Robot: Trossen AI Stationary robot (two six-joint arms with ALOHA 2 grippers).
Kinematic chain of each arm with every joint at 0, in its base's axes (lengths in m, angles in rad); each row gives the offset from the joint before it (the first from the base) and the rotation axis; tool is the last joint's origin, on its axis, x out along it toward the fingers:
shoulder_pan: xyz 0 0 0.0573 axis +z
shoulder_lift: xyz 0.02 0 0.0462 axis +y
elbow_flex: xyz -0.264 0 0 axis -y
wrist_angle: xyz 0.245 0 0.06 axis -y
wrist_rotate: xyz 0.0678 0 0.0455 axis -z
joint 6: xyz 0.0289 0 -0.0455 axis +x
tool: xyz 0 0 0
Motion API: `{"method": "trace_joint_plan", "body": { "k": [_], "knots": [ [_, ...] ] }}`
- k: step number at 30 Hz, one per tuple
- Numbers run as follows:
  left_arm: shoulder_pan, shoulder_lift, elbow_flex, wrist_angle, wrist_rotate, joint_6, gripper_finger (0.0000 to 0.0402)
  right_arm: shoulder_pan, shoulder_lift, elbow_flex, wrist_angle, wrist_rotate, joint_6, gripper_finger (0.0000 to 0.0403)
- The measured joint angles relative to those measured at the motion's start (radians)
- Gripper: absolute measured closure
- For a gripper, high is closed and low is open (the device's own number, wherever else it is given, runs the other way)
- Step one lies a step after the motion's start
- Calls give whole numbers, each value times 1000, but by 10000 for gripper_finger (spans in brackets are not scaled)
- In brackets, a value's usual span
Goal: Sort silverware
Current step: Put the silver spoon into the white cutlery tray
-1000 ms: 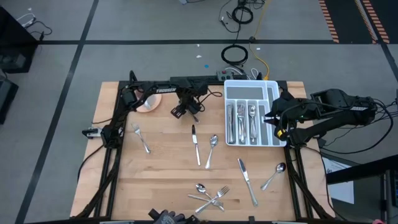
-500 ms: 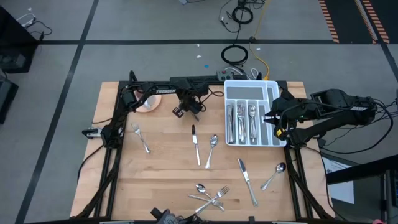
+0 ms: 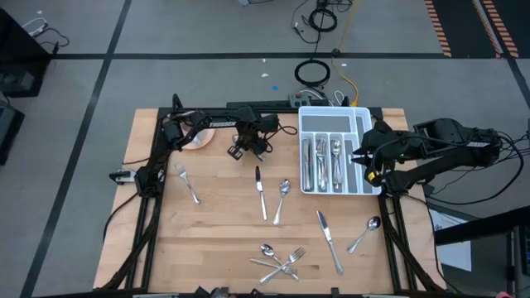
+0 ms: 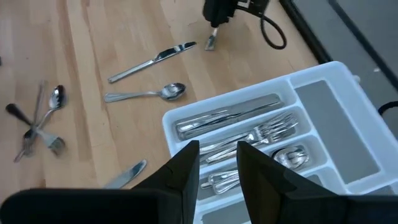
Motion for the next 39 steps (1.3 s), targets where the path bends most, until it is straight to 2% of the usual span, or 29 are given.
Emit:
{"method": "trace_joint_plan", "body": {
  "k": [4,8,13,18,23,26,29,31,33,36,39],
  "knots": [
    [-12,-54,35,12,-17,-70,394,0,0,0,-1,74,-1,303],
    [-16,-139,61,121,-59,-262,395,0,0,0,-3,211,50,303],
    [-24,-301,53,441,-70,-574,396,0,-3,0,-3,420,159,303],
    [-53,-435,10,823,-78,-747,397,0,-17,0,0,559,250,303],
    [-118,-499,-60,1203,-57,-756,397,1,-56,0,70,545,246,303],
    [-162,-500,-117,1464,30,-752,397,12,-86,-4,174,498,148,303],
    [-202,-487,-185,1780,135,-766,397,26,-119,-44,355,454,-94,302],
    [-223,-474,-237,1988,169,-823,397,35,-135,-81,478,385,-279,302],
    [-234,-458,-296,2190,206,-909,397,38,-146,-123,585,353,-366,304],
    [-249,-436,-378,2467,277,-994,397,25,-161,-186,685,349,-346,307],
    [-264,-415,-439,2678,343,-1045,397,3,-182,-249,851,282,-250,305]
  ]
}}
